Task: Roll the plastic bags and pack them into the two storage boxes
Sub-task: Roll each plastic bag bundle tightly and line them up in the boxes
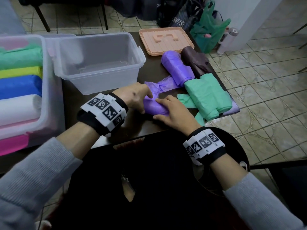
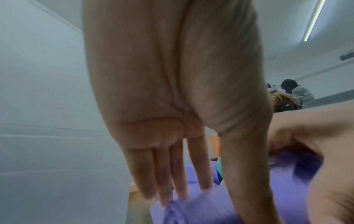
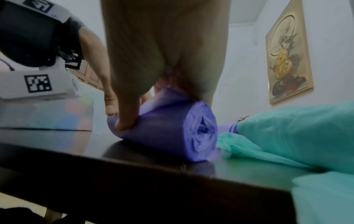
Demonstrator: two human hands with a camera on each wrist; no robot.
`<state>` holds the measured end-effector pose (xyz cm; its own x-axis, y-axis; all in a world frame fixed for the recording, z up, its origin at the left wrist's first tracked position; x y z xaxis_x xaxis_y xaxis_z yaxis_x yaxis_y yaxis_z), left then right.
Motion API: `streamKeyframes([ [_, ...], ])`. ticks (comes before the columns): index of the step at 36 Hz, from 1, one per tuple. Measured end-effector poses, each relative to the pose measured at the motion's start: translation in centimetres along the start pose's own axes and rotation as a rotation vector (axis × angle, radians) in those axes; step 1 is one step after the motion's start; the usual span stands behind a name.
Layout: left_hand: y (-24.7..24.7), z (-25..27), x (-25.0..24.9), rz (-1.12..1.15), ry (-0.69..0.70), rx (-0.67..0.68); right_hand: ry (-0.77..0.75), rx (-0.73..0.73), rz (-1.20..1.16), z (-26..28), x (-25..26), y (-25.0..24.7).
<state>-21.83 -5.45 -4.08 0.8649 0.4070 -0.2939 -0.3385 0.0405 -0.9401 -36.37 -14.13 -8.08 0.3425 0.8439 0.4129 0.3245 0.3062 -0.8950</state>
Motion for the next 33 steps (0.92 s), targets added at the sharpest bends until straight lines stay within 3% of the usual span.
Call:
streamKeyframes([
  [9, 0.7, 1.0, 0.2, 0.065, 0.047, -0.152, 0.097, 0.161, -0.049, -1.1, -0.2, -0.9],
  [17, 0.6, 0.7, 1.3, 0.164, 0.033, -0.144, 0.099, 0.215, -0.010, -1.8, -0.1, -1.0],
  [22, 1.0, 0.8, 2.4, 0.341, -0.050, -0.248, 0.194, 0.298, -0.015, -3.2, -0.1, -1.5],
  [25, 1.1, 0.7, 2.6, 0.368, -0.057, -0.263, 0.288, 0.343, -0.143, -4.0, 0.2, -1.8],
  [33, 1.1, 0.7, 2.6, 0.418, -0.076, -0.270, 0.232, 0.444, -0.096, -5.5, 1.1, -1.9],
])
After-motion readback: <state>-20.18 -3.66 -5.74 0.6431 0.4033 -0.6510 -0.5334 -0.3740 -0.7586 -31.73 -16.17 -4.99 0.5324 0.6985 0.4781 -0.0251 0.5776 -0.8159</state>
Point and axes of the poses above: each hand's wrist, its own z-axis away from the middle knuckle, its own y-axis out of the palm, x = y × z, the point moved 1 cm from there along -z, towards the middle knuckle, and after that the axes turned 12 degrees about -x, right-handed, at the moved point
